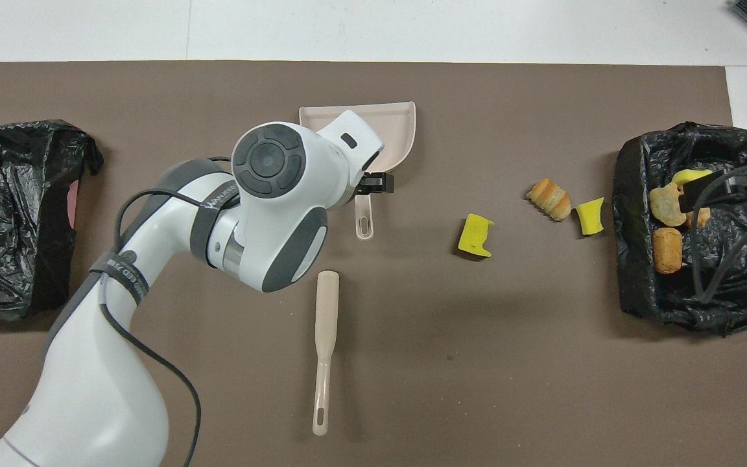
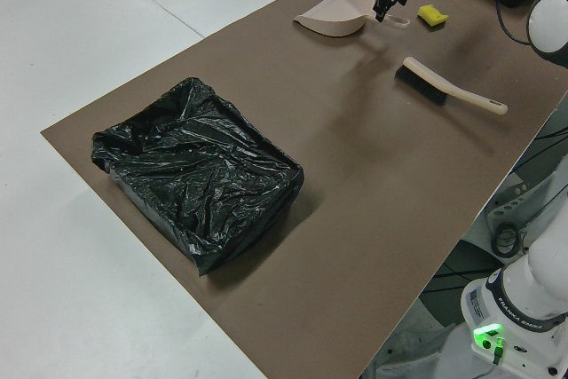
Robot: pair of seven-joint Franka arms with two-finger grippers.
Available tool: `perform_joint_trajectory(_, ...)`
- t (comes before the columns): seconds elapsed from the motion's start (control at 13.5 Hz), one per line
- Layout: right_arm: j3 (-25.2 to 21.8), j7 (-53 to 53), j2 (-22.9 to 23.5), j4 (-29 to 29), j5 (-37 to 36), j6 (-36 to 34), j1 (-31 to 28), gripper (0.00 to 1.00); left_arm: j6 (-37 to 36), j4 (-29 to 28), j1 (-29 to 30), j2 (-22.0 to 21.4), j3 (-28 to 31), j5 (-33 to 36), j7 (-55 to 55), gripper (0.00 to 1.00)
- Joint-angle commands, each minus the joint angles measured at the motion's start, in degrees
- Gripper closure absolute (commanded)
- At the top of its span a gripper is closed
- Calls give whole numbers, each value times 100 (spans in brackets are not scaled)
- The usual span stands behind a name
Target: Sweep and dump trash in bin
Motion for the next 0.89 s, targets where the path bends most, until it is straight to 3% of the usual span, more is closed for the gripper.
perform_joint_trajectory(0.0,17,-11,-110,-139,8,25,-13,0,-72,172,-53,63,135,246,5,0)
perform_joint_trajectory(0.15,8,-11,-111,-139,-1,-2,-83,0,-80,181,-44,63,135,256,5,3)
perform_joint_trajectory(0.3,17,-19,-154,-226,-53,77,-5,0,-246,164,-53,54,135,256,-4,52)
perform_joint_trajectory(0.45,52,-37,-233,-463,-54,400,4,0,-300,77,-96,37,135,256,-38,40)
perform_joint_trajectory(0.59,78,-37,-365,-727,-54,595,4,0,-326,6,-79,28,135,256,-39,44)
perform_joint_trajectory(0.67,87,-46,-374,-806,-45,665,4,0,-353,23,-53,19,135,256,-21,65)
perform_joint_trajectory(0.74,96,-46,-383,-894,-36,675,4,0,-449,32,-53,19,135,256,-4,97)
perform_joint_trajectory(0.82,105,-46,-383,-921,-27,675,13,0,-571,41,-27,10,135,247,22,100)
